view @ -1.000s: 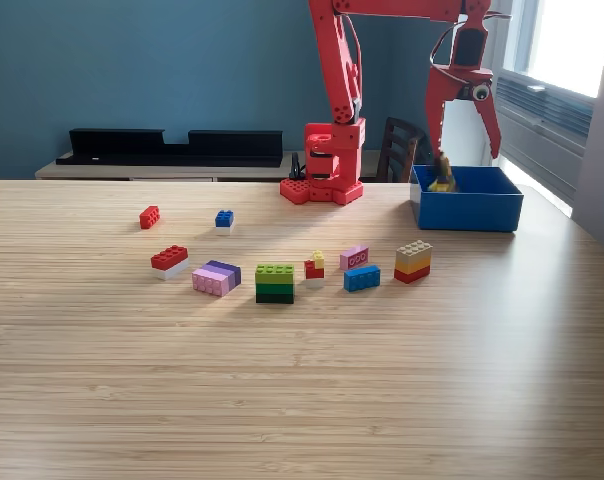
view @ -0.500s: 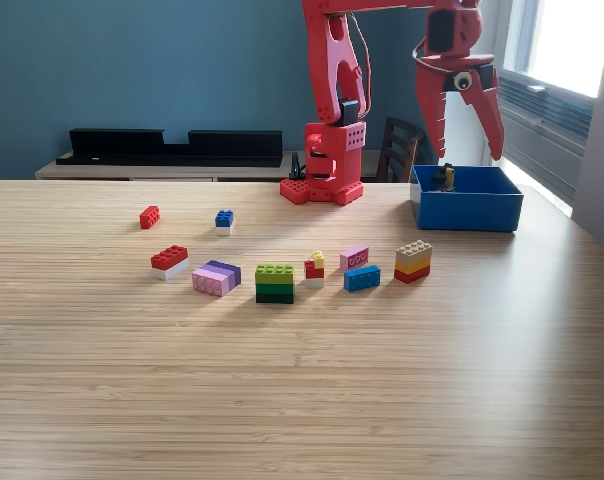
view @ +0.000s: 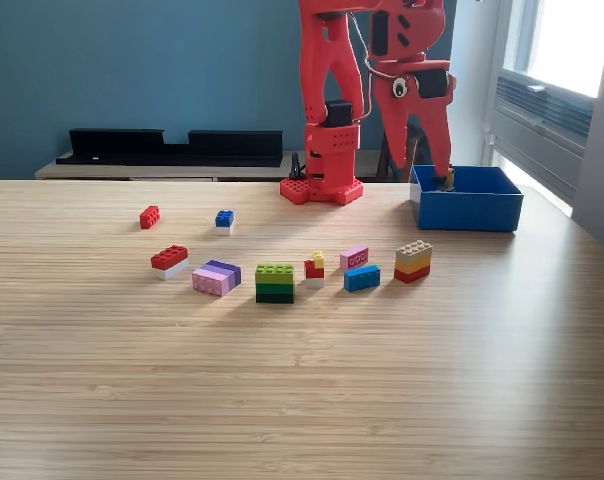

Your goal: Grasp a lego block and put it in the bin.

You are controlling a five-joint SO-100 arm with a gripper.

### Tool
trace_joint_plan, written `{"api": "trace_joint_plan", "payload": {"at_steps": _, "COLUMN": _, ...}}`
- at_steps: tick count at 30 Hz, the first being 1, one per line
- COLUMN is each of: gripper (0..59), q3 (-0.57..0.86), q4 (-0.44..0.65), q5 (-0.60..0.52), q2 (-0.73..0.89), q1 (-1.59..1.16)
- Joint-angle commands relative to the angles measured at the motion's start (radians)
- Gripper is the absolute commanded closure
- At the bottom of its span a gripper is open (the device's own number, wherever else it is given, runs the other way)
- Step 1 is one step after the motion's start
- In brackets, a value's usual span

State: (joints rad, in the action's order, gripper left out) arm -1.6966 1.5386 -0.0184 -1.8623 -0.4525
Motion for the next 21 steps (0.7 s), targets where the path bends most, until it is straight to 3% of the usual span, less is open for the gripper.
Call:
{"api": "trace_joint_plan", "payload": {"at_steps": 1, "gripper": 25.5, "q3": -0.006, "q4": -0.018, "q5": 0.006, "q2": -0.063, "q1": 0.021}}
{"api": "trace_joint_plan", "payload": {"at_steps": 21, "gripper": 24.7, "q3": -0.003, "q4": -0.14, "q5": 0.003, "q2": -0.06, "q1": 0.273}}
